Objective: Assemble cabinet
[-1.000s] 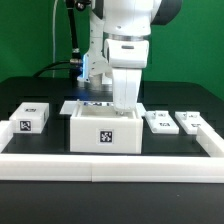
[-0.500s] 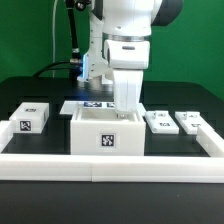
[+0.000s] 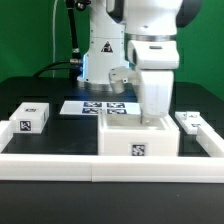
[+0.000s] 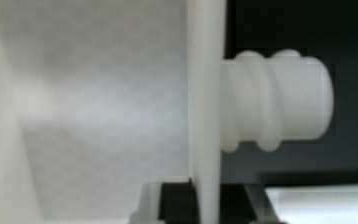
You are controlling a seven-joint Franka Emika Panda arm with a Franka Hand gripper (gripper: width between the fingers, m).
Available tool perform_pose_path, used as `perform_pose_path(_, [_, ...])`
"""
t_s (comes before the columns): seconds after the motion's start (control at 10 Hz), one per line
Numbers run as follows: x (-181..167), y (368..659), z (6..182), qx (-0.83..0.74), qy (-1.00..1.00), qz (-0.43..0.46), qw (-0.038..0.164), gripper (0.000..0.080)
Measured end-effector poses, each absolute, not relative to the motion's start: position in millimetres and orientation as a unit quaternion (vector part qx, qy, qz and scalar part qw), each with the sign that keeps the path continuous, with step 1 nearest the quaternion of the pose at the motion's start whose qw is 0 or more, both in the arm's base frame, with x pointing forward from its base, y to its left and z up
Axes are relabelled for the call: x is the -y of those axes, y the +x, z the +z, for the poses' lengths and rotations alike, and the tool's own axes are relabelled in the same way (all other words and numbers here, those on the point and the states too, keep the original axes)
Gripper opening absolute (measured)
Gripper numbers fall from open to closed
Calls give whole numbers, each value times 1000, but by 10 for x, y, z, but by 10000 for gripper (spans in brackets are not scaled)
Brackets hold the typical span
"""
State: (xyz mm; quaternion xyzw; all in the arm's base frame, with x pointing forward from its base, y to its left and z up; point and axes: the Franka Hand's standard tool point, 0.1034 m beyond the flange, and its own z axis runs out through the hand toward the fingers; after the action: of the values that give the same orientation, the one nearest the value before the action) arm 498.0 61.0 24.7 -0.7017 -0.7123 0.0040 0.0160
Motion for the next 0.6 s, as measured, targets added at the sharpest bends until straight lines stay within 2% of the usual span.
perform_pose_path(0.5, [-639, 4989, 237, 712, -702, 8, 16, 40])
perform_pose_path(0.6, [-750, 5022, 236, 713, -701, 2, 16, 40])
